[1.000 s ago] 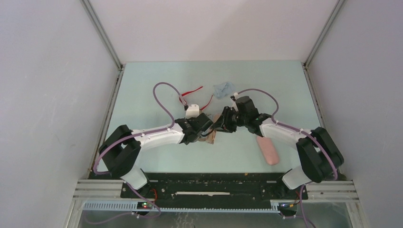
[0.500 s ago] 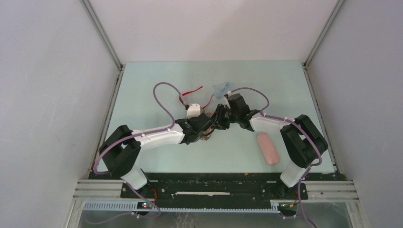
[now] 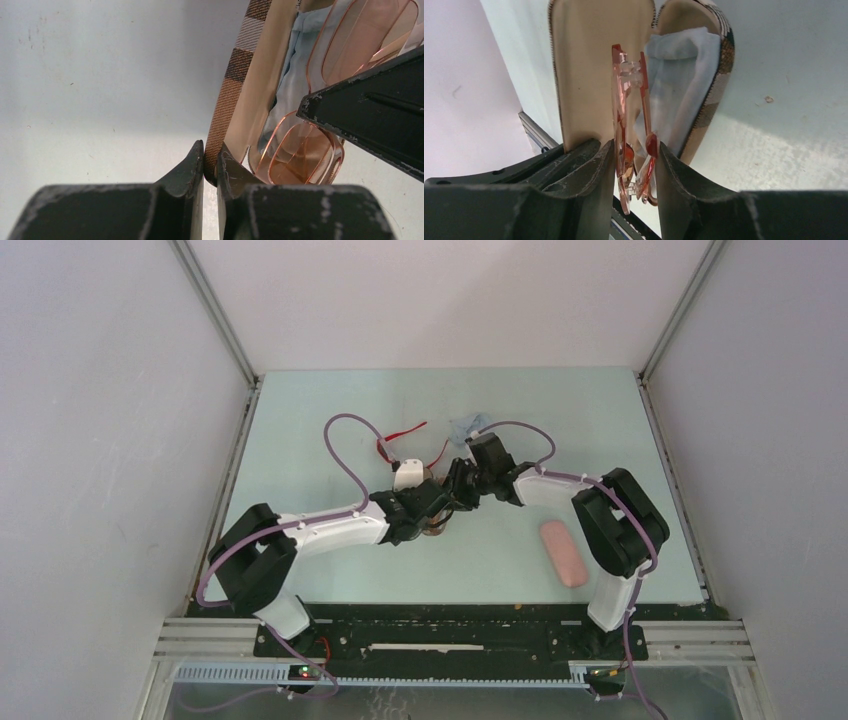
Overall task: Organize the sunglasses
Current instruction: Place the sunglasses in the sunglasses case.
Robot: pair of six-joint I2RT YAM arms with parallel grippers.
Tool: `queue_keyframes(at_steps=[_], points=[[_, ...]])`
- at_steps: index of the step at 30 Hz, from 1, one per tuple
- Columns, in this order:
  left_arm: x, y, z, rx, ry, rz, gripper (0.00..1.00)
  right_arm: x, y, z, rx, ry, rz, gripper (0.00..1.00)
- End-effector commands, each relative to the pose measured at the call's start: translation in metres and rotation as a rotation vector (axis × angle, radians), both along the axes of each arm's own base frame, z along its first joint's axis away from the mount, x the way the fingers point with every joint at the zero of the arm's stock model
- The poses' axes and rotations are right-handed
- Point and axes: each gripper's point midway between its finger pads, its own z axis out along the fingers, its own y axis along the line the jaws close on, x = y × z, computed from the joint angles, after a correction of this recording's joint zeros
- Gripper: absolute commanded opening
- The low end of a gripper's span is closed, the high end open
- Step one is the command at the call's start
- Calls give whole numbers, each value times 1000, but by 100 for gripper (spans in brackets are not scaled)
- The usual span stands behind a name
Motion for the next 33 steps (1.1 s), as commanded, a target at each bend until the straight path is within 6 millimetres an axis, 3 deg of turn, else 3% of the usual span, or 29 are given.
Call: queue_keyframes(at_steps=[1,11,21,33], points=[[5,0,10,-12,-53,5,0,7,-2,2,-27,-34,13,41],[5,0,11,-11,-53,4,0,10,-7,-11,-63,-14,-16,46],[4,-6,9,-5,-40,-19,0,24,-9,-15,-44,-6,-80,44],[4,-14,10,2,-32,-42,0,24,-5,-17,-42,9,-109,43]])
